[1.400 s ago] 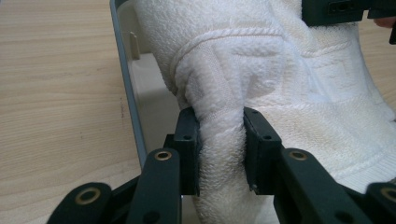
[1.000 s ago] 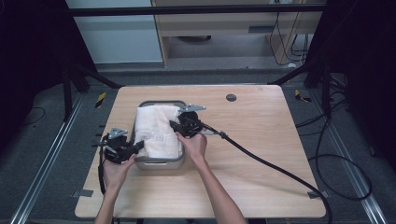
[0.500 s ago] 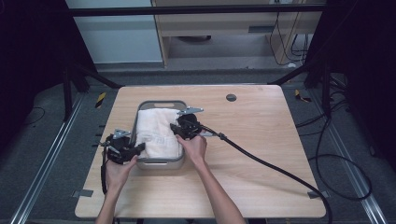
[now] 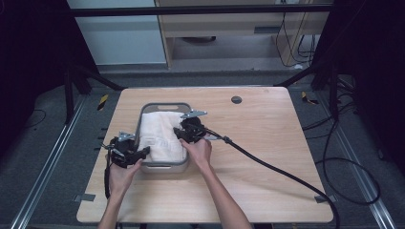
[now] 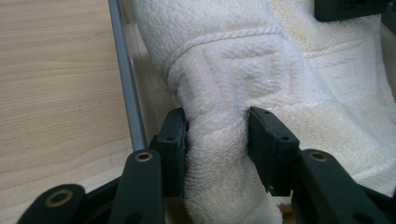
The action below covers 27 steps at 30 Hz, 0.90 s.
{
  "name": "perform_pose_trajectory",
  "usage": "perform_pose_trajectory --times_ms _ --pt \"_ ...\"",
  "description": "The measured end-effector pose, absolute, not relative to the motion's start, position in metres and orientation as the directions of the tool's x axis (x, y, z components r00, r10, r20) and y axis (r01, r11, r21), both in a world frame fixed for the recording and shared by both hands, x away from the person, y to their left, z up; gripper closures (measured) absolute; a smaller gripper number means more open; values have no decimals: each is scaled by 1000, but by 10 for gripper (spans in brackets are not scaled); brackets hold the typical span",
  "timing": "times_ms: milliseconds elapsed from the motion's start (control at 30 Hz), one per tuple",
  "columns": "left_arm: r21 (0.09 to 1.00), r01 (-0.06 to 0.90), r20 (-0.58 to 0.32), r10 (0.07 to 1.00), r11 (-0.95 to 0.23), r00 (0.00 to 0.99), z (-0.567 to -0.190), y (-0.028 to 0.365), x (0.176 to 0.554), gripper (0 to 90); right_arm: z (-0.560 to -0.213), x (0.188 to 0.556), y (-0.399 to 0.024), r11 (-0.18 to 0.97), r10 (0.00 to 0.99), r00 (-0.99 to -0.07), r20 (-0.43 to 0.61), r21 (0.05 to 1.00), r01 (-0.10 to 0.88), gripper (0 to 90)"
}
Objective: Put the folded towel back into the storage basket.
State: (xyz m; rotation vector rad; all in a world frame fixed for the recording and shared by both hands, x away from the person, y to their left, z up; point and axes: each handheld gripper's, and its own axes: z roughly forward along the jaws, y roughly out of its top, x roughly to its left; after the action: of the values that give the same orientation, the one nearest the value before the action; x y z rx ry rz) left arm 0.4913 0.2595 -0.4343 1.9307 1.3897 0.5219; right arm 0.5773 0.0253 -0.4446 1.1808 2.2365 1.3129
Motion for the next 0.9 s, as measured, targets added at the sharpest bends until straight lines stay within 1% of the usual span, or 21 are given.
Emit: perform_pose_trajectory --times_ms 200,333,567,767,900 --pt "749 639 -72 936 -176 343 -428 261 489 530 -440 575 24 274 769 -630 106 836 476 581" --pt "783 603 -82 935 -153 344 -419 264 484 518 -437 572 22 289 773 -631 64 850 441 561" --pt "824 549 -84 930 -138 359 -404 264 476 505 -421 565 11 265 771 -634 59 876 404 539" --pt "848 509 -74 918 -148 389 -399 261 470 465 -404 554 -7 236 769 -636 65 896 376 468" --pt "862 481 -59 911 -160 409 -396 257 464 431 -393 545 -24 222 767 -639 52 913 341 391"
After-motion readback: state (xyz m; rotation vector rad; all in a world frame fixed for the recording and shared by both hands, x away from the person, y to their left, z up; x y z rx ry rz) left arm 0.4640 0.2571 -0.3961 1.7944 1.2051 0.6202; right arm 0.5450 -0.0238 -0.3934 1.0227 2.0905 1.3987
